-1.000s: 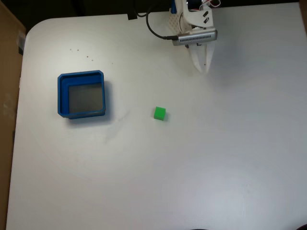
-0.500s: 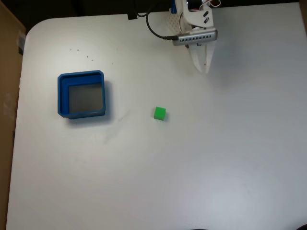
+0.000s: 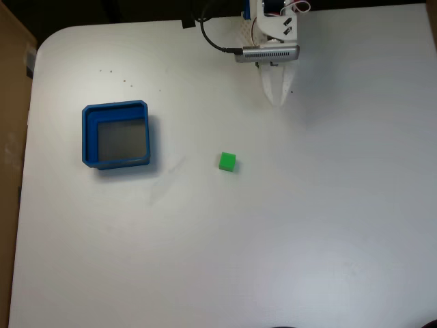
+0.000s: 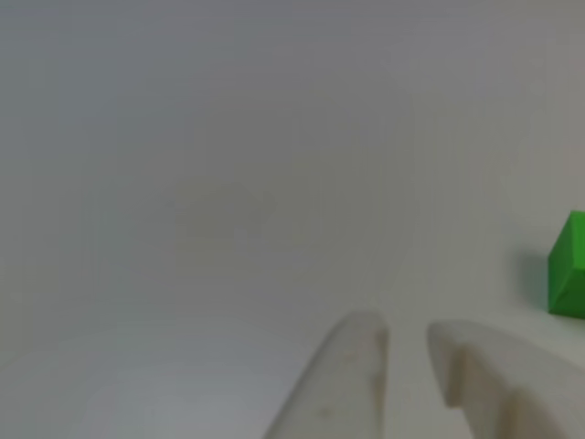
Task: Pick up green cube and drop it in the blue box
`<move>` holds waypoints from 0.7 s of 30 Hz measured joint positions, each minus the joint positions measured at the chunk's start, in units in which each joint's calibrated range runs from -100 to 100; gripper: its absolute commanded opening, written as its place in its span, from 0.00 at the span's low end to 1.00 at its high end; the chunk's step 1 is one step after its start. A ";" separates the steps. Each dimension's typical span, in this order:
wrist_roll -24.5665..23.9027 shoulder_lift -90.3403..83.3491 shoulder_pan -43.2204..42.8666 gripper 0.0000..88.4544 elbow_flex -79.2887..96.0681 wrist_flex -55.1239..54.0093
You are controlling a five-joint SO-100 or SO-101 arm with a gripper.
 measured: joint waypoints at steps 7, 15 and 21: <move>0.00 0.00 6.19 0.01 0.00 0.00; 0.00 0.00 11.59 0.01 0.00 0.00; 0.00 0.00 11.81 0.01 0.00 0.00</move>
